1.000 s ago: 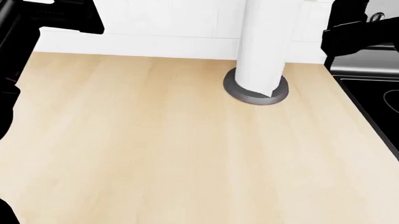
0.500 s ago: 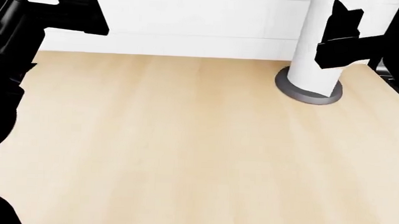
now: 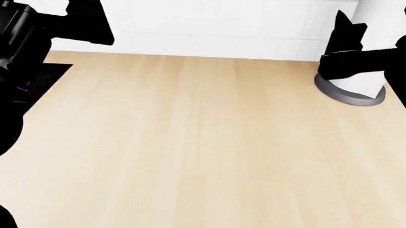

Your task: Pick the brussel sprout, cherry from the counter and place them in the cabinet. Then close the cabinet.

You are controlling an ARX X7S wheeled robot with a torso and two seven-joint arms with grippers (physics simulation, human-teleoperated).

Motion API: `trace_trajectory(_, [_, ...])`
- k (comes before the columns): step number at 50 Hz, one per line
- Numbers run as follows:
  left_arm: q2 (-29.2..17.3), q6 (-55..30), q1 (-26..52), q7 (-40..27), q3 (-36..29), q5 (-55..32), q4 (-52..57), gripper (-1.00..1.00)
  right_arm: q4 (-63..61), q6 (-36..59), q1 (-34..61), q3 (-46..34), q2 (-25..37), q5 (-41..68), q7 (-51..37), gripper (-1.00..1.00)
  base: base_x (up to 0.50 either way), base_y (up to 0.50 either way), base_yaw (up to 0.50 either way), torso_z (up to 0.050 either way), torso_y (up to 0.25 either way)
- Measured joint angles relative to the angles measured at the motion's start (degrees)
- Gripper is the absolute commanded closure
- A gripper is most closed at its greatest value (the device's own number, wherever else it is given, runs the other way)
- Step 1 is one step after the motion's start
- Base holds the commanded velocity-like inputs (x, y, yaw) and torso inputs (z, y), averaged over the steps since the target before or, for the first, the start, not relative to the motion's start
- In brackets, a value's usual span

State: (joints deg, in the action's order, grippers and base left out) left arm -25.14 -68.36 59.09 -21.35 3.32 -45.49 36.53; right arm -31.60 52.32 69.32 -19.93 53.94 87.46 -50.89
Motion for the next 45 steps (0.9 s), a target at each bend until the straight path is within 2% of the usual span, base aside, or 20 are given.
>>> trace_trajectory(30, [-0.3, 0.2, -1.9, -0.9, -0.5, -0.6, -0.4, -1.00, -1.0, -1.9, -3.2, 0.1, 0.3, -2.5, 1.2, -1.00, 0.00, 0.08, 0.00, 0.000, 0.000])
trace_trajectory(45, [-0.3, 0.4, -1.7, -1.3, -0.5, -1.1, -0.6, -1.00, -1.0, -1.7, -2.9, -0.3, 0.0, -2.7, 1.1, -1.00, 0.00, 0.23, 0.00, 0.000, 0.000])
